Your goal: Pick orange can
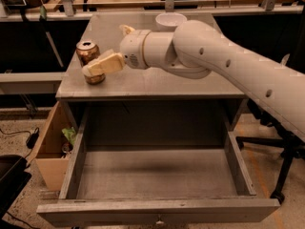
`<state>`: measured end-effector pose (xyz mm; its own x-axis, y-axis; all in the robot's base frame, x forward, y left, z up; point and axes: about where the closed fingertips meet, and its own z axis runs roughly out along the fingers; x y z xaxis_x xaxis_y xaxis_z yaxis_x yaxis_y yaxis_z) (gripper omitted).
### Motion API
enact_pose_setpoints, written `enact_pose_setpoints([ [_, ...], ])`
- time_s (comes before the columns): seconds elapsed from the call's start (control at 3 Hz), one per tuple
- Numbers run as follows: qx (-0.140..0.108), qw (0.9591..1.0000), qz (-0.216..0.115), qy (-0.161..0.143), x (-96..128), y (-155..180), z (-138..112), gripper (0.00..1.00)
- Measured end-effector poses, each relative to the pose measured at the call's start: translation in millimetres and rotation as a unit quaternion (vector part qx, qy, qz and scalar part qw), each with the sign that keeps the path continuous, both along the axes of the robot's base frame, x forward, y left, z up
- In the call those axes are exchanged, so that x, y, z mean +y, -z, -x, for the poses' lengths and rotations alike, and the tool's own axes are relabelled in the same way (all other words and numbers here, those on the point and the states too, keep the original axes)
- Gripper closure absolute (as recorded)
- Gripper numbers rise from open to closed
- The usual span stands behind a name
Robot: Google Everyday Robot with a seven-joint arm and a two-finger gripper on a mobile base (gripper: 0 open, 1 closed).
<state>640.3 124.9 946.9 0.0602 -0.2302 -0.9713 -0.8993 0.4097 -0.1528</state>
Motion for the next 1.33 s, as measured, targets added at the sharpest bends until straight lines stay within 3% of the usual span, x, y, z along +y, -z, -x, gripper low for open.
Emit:
enact_pose_setpoints([
  [0.33, 0.019, 0.9996, -0.015, -0.015, 37.3, 20.8, -17.0, 0.00],
  [0.67, 0.032, 0.9986, -0.034, -0.023, 64.6, 43.2, -27.2, 0.17],
  [1.33, 0.033, 0.9986, -0.033, -0.026, 67.4, 43.2, -25.0, 0.63],
])
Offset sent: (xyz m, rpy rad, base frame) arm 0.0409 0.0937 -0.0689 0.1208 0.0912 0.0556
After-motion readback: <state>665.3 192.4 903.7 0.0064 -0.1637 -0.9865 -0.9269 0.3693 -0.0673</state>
